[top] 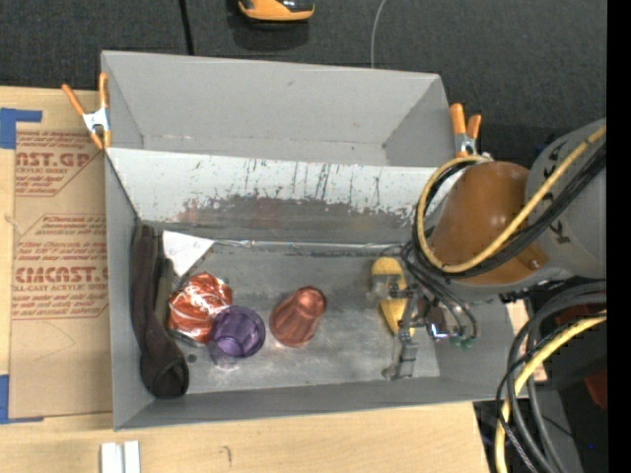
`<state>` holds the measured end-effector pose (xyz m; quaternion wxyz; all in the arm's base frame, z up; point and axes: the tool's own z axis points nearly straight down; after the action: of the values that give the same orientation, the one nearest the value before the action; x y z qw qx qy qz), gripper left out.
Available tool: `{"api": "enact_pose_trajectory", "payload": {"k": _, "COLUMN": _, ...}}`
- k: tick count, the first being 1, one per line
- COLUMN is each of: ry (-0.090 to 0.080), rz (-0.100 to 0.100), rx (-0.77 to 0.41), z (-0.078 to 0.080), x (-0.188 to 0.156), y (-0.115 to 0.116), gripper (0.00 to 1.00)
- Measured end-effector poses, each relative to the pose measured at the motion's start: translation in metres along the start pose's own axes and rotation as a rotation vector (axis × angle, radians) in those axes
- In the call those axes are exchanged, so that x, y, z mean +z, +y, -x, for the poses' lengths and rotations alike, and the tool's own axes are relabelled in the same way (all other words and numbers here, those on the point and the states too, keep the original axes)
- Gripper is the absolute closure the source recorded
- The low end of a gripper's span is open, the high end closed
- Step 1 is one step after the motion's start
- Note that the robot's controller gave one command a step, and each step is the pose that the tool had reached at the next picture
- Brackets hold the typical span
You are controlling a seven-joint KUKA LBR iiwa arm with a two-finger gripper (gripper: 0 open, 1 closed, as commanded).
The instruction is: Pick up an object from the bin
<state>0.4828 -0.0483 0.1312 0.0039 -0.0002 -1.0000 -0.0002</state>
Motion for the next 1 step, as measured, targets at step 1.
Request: {"api": "enact_pose_trajectory", "payload": {"k": 1, "ry": -0.008, "rz": -0.001, "rx": -0.001, "z": 0.0021, "x": -0.0039, "y": 0.0001, "gripper": 0.00}}
